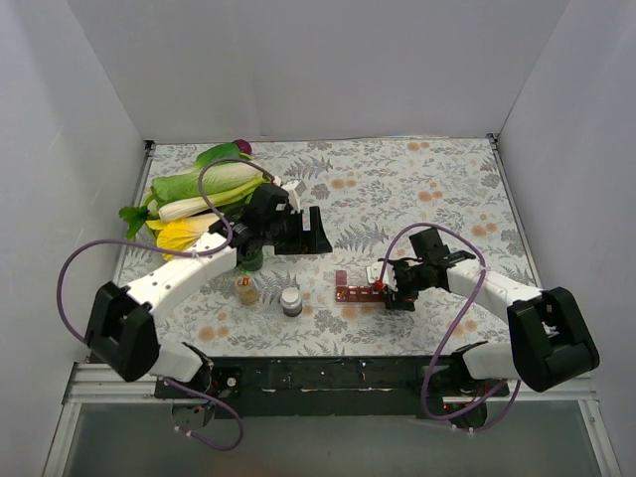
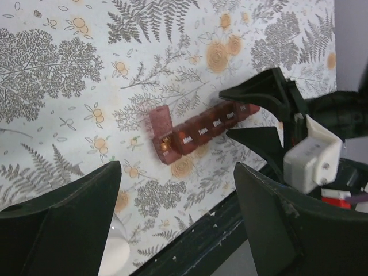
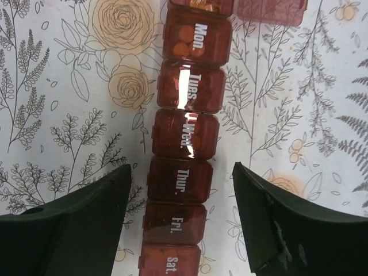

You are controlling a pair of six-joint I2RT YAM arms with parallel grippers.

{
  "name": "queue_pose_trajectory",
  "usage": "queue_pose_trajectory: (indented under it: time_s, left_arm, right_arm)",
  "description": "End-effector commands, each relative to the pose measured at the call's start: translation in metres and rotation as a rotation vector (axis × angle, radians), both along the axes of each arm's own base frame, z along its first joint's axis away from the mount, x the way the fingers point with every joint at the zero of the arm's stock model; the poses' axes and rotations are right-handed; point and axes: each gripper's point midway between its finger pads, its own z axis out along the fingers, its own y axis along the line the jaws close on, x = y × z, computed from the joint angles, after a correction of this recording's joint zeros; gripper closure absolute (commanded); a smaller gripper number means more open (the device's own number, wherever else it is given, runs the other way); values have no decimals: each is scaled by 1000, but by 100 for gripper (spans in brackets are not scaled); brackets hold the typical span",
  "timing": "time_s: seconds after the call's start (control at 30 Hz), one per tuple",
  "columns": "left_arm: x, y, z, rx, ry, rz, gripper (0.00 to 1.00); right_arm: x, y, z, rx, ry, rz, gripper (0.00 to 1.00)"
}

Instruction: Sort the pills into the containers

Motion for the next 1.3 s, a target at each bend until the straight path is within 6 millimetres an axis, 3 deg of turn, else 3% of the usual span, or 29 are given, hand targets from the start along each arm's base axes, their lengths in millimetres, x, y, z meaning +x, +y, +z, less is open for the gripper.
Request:
queue_pose_trajectory:
  time_s: [0.0, 0.03, 0.13, 0.2, 0.3, 0.53, 0.83, 0.87, 1.0, 1.13, 1.27]
  left_arm:
    - [36, -18, 8, -115, -29, -41, 26]
    - [40, -20, -6, -112, 5, -41, 28]
    - [52, -26, -15, -153, 44, -45, 37]
    - [57, -33, -32, -147, 84, -57, 42]
    - [60, -37, -64, -114, 157, -53, 61]
    - [57, -32, -116, -33, 260, -39, 73]
    - [47, -47, -136, -27, 320, -103, 78]
    - [43, -49, -145, -14, 340, -115, 78]
    - [37, -57, -151, -7, 359, -151, 85]
    - [27, -63, -139, -33, 345, -203, 96]
    - [13, -64, -117, -84, 308, -265, 97]
  right_arm:
    - [0, -4, -10, -32, 1, -28, 24]
    - [0, -5, -11, -38, 1, -28, 27]
    - [0, -5, -13, -43, 7, -19, 35]
    - [-1, -5, -13, -40, 11, -12, 39]
    - [-1, -4, -13, -40, 17, -8, 45]
    - [-2, -4, -15, -47, 38, -6, 58]
    - [-4, -2, -16, -48, 58, -1, 65]
    - [-5, -2, -16, -48, 62, -2, 65]
    - [-4, -1, -15, -48, 59, -5, 66]
    - [-4, -3, -18, -60, 71, -12, 67]
    - [-3, -5, -22, -76, 79, -23, 68]
